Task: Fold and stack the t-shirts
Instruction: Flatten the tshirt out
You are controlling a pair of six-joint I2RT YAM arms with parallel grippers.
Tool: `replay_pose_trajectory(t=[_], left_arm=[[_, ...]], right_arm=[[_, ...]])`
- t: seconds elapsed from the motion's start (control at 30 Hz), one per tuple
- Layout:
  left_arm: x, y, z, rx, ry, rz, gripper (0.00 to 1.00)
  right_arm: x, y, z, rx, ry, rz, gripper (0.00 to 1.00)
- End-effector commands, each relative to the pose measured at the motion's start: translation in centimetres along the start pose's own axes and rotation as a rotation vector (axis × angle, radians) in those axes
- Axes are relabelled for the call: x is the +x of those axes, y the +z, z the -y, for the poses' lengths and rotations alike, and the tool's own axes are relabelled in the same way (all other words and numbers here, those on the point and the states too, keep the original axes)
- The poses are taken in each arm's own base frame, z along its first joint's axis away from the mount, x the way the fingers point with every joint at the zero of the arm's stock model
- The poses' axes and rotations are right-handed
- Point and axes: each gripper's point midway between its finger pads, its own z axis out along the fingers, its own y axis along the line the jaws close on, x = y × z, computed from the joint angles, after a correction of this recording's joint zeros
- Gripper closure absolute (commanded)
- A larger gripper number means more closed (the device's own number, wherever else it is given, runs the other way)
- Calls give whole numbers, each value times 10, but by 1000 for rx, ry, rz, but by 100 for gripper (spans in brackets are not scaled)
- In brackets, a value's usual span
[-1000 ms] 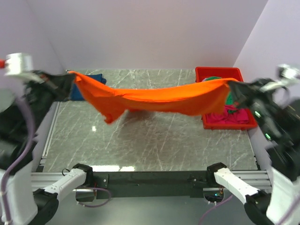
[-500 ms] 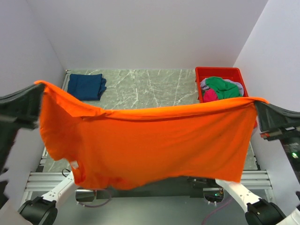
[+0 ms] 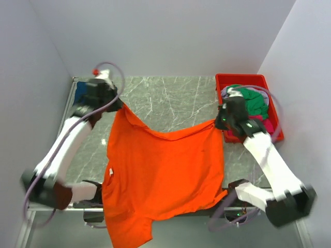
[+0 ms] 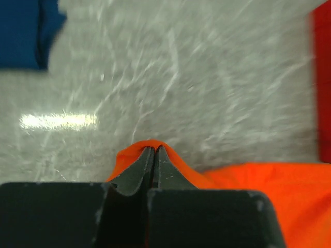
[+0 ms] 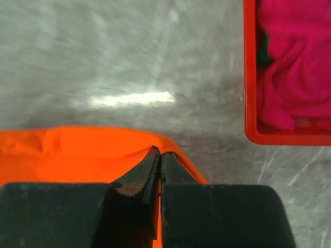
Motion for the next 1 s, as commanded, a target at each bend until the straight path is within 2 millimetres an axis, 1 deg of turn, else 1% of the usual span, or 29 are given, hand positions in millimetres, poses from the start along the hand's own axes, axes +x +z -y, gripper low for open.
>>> replay_pose_trajectory(t=[0.0,0.03,0.07,0.1,0.13,0.17,0.2,0.23,0.3,0.33,0.37,0.4,0.43,0.47,0.5,0.53,0.57,0.6,0.63,0.67,0.7,0.73,0.77,0.8,0.83,0.87,0.9,0.93,0.97], left_arm=[[25,68,-23,-86,-33,-47,99],[36,81,-28,-96,-37,-74,100],[44,92,-31,-104,-34,-97,99],[59,111,-38,-126,-29,-145,99],[61,118,-40,-135,-24,-151,99],[64,126,-43,-143,-20,-161,100],[73,137,-50,-169,-17,-185,100],[72,142,-51,-175,-13,-185,99],[82,153,-58,-204,-8,-214,100],[80,156,-60,-213,-5,-214,99],[86,162,-63,-224,-2,-229,99],[87,165,-66,-233,1,-233,99],[82,168,-67,-242,6,-224,100],[90,174,-73,-258,4,-251,100],[89,178,-75,-259,0,-257,99],[82,184,-69,-227,-12,-252,99],[85,193,-79,-231,-36,-272,99],[67,200,-77,-214,-55,-242,100],[60,206,-81,-211,-80,-237,99],[65,220,-96,-222,-112,-267,99],[64,224,-102,-234,-134,-289,99],[40,233,-99,-222,-147,-244,81],[43,244,-109,-245,-153,-253,68],[38,246,-110,-258,-149,-245,49],[24,249,-105,-244,-147,-216,20],[16,248,-101,-236,-145,-195,6],[6,245,-106,-272,-137,-158,1],[-1,243,-104,-274,-138,-127,1],[-18,230,-97,-266,-135,-77,1]], right_arm=[[-7,55,9,75,37,18,100],[5,79,14,111,24,-44,100],[4,91,17,126,26,-46,100],[5,101,19,138,24,-60,100],[14,118,24,161,16,-105,100],[15,127,26,170,16,-116,100],[16,133,27,180,12,-129,100],[19,143,27,186,8,-149,100],[19,152,26,183,7,-159,100],[23,158,27,189,0,-175,100],[23,161,27,188,0,-177,100],[23,167,27,191,-3,-186,100],[22,170,28,194,-6,-189,100],[21,173,28,196,-7,-193,100],[10,176,26,193,-8,-179,100],[12,183,29,204,-12,-198,100],[10,187,31,212,-13,-204,100],[0,195,32,220,-10,-199,100],[-4,199,34,226,-7,-202,100],[-8,203,37,236,-3,-208,100],[-18,212,40,254,5,-197,100],[-23,215,45,271,14,-196,100],[-24,218,50,289,17,-205,100],[-30,223,50,299,17,-198,99],[-33,223,54,321,13,-194,78],[-35,223,58,337,12,-193,65],[-39,221,58,341,7,-181,57],[-41,218,57,340,5,-169,45],[-46,215,55,330,8,-144,39]])
